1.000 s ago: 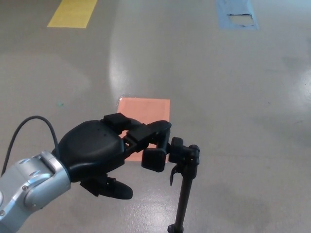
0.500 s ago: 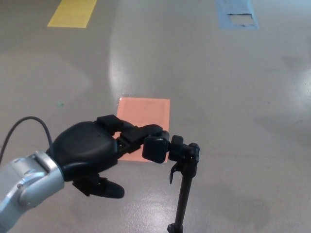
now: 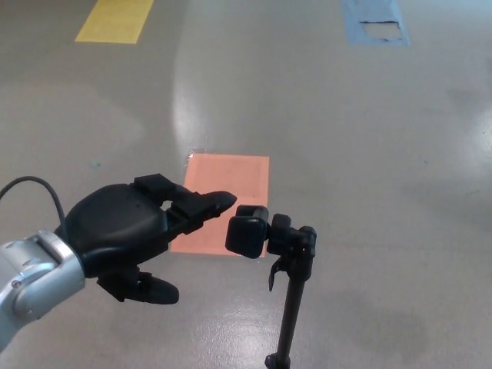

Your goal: The robot uses its left hand to grab the top of a phone stand kept on the floor and tilt it upwards to adjust its angle

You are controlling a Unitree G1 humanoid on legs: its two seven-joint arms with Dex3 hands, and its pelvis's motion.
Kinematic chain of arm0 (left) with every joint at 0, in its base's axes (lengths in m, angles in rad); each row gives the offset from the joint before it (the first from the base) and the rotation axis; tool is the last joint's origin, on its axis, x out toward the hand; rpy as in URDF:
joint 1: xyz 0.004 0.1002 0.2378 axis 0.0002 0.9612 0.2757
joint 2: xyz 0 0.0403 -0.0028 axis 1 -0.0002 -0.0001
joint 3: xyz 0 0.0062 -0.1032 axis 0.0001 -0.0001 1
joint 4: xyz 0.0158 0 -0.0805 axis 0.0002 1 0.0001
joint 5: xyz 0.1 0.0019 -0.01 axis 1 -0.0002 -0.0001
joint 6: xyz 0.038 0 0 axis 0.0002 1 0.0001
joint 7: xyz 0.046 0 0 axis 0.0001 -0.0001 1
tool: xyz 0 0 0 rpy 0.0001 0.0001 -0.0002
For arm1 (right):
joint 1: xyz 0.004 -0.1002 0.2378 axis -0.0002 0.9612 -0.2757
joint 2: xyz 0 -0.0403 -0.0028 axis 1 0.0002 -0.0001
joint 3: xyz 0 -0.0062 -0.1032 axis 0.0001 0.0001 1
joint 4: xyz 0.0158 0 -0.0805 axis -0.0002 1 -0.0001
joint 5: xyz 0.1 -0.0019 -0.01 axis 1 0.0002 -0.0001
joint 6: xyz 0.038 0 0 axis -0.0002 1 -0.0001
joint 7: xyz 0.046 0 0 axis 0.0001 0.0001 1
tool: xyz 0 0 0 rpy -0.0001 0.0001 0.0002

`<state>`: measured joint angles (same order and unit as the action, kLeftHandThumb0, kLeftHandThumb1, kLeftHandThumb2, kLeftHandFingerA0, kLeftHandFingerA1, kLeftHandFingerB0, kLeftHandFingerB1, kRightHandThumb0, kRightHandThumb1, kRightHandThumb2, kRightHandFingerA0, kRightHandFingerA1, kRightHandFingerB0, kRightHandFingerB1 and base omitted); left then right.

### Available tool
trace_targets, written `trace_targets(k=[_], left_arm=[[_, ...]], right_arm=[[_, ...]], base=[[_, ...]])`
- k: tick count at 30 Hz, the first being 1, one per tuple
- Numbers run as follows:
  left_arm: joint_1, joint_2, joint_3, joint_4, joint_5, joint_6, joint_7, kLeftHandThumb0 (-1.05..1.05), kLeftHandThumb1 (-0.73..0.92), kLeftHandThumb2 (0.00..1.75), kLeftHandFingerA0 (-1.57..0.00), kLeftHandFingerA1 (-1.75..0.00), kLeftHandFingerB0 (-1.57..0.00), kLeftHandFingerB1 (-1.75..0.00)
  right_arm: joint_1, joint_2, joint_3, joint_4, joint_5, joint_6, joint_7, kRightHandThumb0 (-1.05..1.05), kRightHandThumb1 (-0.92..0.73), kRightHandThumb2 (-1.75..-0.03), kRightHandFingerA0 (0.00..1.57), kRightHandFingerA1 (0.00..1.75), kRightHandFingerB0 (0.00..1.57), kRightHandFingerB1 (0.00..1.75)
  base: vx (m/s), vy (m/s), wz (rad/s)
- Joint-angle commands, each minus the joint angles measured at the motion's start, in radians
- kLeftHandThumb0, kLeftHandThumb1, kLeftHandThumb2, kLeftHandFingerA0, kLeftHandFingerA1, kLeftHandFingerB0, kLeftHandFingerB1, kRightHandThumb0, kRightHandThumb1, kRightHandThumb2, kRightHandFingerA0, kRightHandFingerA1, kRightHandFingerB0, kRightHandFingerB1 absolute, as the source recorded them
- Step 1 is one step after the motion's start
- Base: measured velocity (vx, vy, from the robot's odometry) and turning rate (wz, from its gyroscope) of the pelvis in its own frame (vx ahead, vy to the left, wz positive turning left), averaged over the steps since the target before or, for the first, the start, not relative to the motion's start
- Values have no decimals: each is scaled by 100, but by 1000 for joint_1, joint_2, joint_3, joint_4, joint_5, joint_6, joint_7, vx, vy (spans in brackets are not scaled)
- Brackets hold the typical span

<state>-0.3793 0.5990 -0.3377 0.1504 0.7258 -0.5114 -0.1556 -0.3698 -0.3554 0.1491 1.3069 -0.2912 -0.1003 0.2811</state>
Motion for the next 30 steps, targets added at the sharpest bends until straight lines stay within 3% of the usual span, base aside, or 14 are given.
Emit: trace_targets(k=[1,2,3,5,6,7,8,16,17,18,26,27,29,30], left_arm=[[-3,7,-7,5,31,-6,17,-81,57,92,-14,-42,-2,-18],[-8,6,-8,7,32,-3,14,-82,70,65,-20,-30,0,-18],[-9,5,-8,7,32,-2,13,-82,70,65,-20,-30,0,-18],[-14,4,-8,5,30,2,6,-81,57,92,-13,-42,-2,-18],[-17,3,-8,8,30,-1,9,-81,57,91,-13,-42,-2,-18],[-19,3,-8,11,30,-4,12,-81,57,91,-13,-42,-2,-18],[-20,1,-7,12,26,-5,11,-79,71,62,-19,-29,0,-19],[-40,-14,3,7,12,9,7,-80,69,64,-19,-31,0,-18],[-44,-15,4,14,11,2,15,-80,56,90,-13,-42,-2,-18],[-46,-16,5,16,11,0,17,-80,56,90,-13,-42,-2,-18],[-49,-24,0,17,15,8,13,-80,56,90,-13,-42,-2,-19],[-53,-27,-1,17,14,13,7,-80,56,89,-13,-42,-3,-19],[-55,-29,-1,14,13,19,-1,-80,56,90,-12,-41,-3,-19],[-54,-30,-2,4,14,29,-14,-79,70,63,-19,-30,0,-18]], right_arm=[[-18,-20,-5,0,3,4,4,-64,-62,-94,27,53,17,46],[-22,-19,-10,0,8,8,4,-63,-62,-94,26,53,15,45],[-23,-19,-11,0,9,9,3,-63,-62,-94,26,53,15,45],[-26,-19,-15,0,11,9,8,-63,-62,-93,25,53,17,45],[-28,-20,-12,0,7,7,9,-61,-79,-63,31,42,24,33],[-28,-21,-9,0,4,5,9,-61,-79,-63,31,42,24,33],[-29,-23,-6,0,1,5,12,-65,-62,-95,22,52,13,45],[-25,-23,-8,0,6,2,16,-63,-61,-94,24,52,16,46],[-26,-22,-5,0,3,4,13,-64,-62,-95,26,53,17,46],[-26,-22,-4,0,1,4,12,-64,-62,-95,26,53,17,46],[-25,-19,-7,2,4,10,6,-63,-62,-94,25,53,17,45],[-28,-18,-12,2,8,14,8,-60,-78,-63,32,43,24,33],[-29,-19,-12,2,8,12,12,-60,-77,-63,31,43,24,32],[-29,-21,-12,1,8,9,16,-63,-61,-93,24,53,17,46]], base=[[0,0,0],[0,0,0],[0,0,0],[0,0,0],[0,0,0],[0,0,0],[0,0,0],[0,0,0],[0,0,0],[0,0,0],[0,0,0],[0,0,0],[0,0,0],[0,0,0]])
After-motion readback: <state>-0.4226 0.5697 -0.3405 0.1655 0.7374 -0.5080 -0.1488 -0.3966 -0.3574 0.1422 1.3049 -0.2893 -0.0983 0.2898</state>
